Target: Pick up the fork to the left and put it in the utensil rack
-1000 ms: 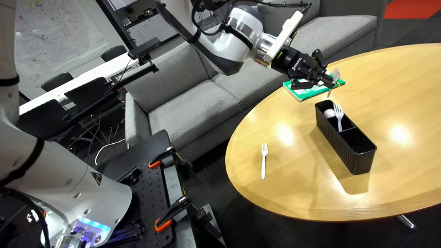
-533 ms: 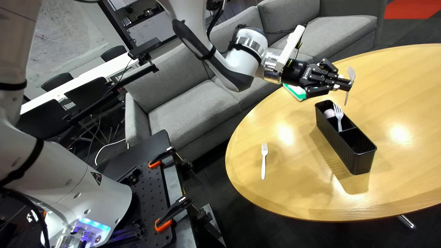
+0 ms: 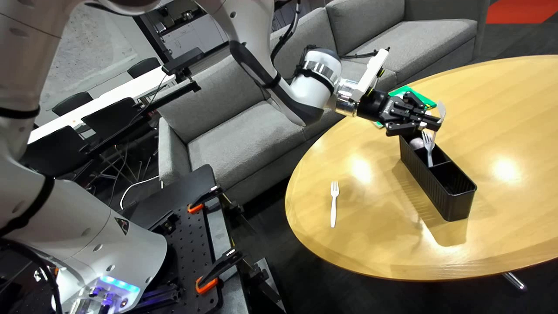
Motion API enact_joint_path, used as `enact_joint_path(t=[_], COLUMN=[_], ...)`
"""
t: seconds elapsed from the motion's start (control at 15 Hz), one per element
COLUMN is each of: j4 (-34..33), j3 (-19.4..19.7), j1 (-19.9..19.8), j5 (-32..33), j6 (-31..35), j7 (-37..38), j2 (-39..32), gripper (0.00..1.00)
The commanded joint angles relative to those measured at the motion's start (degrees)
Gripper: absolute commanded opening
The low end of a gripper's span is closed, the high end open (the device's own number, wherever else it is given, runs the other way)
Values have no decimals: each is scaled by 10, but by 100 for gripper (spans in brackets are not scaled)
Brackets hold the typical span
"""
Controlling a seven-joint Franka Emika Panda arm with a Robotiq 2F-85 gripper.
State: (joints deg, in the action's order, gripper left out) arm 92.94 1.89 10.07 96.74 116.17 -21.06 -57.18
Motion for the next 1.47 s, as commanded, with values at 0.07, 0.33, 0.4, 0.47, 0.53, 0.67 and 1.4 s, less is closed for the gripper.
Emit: enact_joint_path(t=[0.07,0.33,0.4,0.47,0.53,0.67,1.4], j4=[-40,-58,-63,-67,-70,-78,-82], j3=[-12,-15,-17,-18,-21,-24,-22], j1=[-14,-17,-18,-19,-20,-21,-9], j5=[-11,-23,-27,-31,-35,-44,-78], j6=[-21,-18,-16,-15,-12,-11,-33], j7=[-19,-27,-30,-31,-34,-39,-38], j2=[-31,-51,-55,-59,-61,-67,-50], gripper=[3,3,3,3,3,3,98])
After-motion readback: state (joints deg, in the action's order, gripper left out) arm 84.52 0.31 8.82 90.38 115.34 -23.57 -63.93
